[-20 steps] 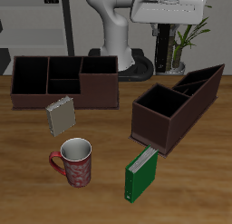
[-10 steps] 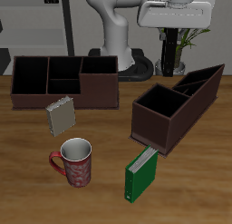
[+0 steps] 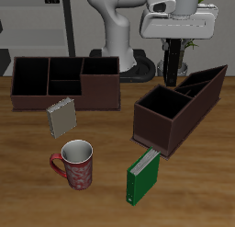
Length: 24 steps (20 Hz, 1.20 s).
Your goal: Place the black book into the left desk caddy's right compartment
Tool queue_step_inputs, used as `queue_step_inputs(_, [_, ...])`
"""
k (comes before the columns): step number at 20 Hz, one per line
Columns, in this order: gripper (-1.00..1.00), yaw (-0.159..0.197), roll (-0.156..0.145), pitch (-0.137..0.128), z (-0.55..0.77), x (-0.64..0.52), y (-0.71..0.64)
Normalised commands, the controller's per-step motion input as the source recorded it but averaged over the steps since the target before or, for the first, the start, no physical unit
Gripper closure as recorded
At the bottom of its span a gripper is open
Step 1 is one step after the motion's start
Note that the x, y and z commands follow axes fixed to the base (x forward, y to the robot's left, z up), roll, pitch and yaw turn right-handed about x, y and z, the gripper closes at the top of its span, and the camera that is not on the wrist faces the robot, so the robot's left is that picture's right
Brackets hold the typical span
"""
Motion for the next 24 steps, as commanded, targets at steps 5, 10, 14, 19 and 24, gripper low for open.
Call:
queue_step_inputs(5, [1.00, 0.010, -0.002, 0.011, -0.15, 0.04, -0.01])
queue_step_inputs(10, [1.00, 0.003, 0.011, 0.021, -0.20, 0.04, 0.03])
queue_step_inputs(14, [1.00, 0.019, -0.002, 0.008, -0.16, 0.05, -0.02])
queue_step_inputs(19, [1.00, -0.003, -0.002, 0.027, -0.26, 0.10, -0.05])
queue_step_inputs(24, [1.00, 0.004, -0.001, 0.015, -0.15, 0.05, -0.02])
